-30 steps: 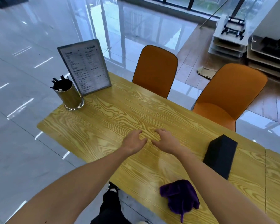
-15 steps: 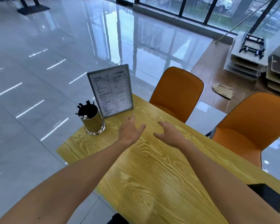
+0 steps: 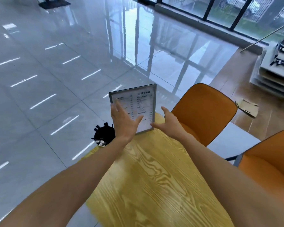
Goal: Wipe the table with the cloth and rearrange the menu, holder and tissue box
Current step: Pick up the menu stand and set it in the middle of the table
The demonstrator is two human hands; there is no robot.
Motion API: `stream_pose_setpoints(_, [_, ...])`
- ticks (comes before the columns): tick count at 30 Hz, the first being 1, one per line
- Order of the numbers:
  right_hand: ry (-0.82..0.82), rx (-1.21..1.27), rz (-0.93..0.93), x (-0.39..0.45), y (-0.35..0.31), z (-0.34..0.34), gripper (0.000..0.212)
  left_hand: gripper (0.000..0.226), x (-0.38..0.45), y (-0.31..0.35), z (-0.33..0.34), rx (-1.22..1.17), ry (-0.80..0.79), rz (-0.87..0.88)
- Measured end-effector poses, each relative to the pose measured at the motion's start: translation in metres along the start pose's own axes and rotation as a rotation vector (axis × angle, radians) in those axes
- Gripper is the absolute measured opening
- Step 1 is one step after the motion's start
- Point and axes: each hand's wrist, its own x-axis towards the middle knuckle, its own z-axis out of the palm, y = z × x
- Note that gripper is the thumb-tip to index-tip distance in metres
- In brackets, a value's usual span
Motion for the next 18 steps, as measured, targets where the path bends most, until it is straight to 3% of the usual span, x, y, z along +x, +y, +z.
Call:
stream_pose_setpoints(3, [0.002,0.114,0.046,0.037,-0.013,0.008,0.107,0.13,0.026,-0.009,0.001,-0.041,0.021,-0.09])
stream_pose_setpoints(6, [0.002,0.225,0.102,0.065,-0.021,0.015,0.107,0.132,0.048,-0.017,0.006,-0.143,-0.011,-0.289])
stream_pose_setpoints(12, [-0.022,0.364,0.167,0.103,-0.019,0.029,0.08,0.133,0.08,-0.041,0.023,-0.277,-0.053,-0.485])
stream_pose_setpoints(14, [-0.016,0.399,0.168,0.114,-0.012,0.036,0.071,0.114,0.085,-0.049,0.027,-0.271,-0.069,-0.495])
stream_pose_setpoints(16, [0.027,0.392,0.168,0.122,-0.008,0.042,0.062,0.078,0.087,-0.054,0.029,-0.231,-0.064,-0.498])
stream_pose_setpoints(18, [0.076,0.362,0.156,0.128,-0.004,0.047,0.056,0.062,0.09,-0.057,0.03,-0.173,-0.057,-0.481])
